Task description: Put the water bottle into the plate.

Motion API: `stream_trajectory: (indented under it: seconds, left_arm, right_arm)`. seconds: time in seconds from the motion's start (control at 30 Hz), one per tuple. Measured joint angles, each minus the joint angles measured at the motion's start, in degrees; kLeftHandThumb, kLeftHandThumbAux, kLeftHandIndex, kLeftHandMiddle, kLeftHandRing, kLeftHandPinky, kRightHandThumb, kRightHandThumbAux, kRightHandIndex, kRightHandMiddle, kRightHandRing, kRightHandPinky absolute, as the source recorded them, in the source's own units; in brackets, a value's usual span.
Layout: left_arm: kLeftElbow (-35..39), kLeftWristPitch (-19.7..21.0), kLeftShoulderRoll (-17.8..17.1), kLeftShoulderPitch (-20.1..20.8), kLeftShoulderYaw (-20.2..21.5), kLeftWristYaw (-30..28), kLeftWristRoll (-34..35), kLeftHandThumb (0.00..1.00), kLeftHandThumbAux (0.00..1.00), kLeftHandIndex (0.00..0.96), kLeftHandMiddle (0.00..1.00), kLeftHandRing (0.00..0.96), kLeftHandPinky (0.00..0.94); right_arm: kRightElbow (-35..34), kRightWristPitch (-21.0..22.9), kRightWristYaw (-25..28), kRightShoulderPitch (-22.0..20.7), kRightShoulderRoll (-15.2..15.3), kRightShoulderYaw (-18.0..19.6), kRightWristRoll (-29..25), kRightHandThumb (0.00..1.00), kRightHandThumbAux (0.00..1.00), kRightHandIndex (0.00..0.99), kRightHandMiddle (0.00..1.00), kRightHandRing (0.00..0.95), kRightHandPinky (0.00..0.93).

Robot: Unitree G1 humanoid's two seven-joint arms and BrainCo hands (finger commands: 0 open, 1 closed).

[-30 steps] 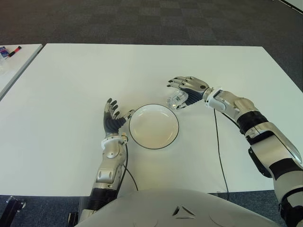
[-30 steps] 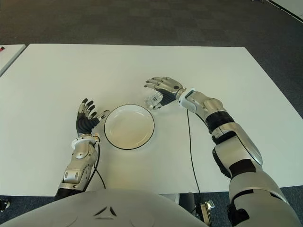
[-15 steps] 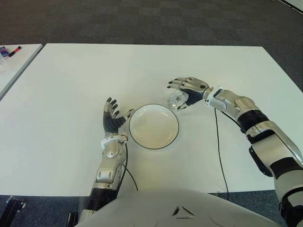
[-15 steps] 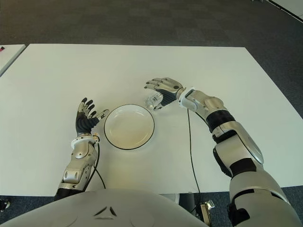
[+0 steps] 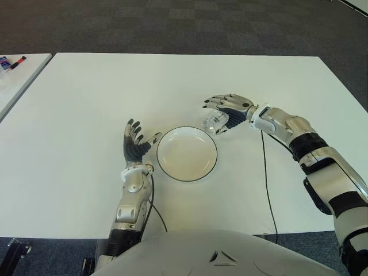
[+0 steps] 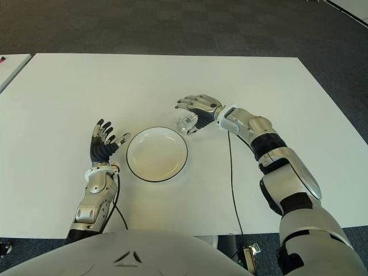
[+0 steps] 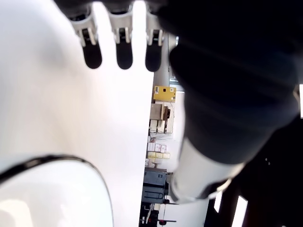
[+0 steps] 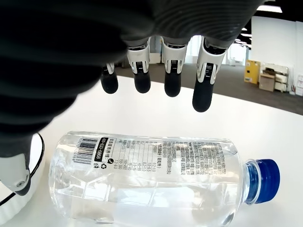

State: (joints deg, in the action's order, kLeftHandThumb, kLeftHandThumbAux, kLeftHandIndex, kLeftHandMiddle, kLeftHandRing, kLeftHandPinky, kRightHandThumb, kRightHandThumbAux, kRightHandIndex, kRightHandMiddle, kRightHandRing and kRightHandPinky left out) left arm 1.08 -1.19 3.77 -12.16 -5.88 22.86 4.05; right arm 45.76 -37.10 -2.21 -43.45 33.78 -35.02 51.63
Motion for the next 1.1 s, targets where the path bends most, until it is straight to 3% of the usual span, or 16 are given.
stream_trajectory:
  seconds: [0.57, 1.1]
  left_arm:
    - [-0.21, -0.63, 0.03, -0.05, 0.33, -0.54, 0.11, 0.000, 0.969, 0.081, 0.155, 0.142, 0.166]
    - [-0.98, -1.42, 0.02, -0.05, 0.32, -0.91, 0.02, 0.000, 0.959, 0.066, 0.144, 0.135, 0.163]
  right_arm:
    - [0.32, 1.40, 1.14, 0.00, 0.56, 0.10, 0.01, 0.829, 0.500, 0.000, 0.000, 0.079, 0.332]
    - [2.57, 2.00, 1.88, -0.55, 1.09, 0.12, 0.01, 0.833, 0.497, 0.000, 0.000, 0.089, 0.368]
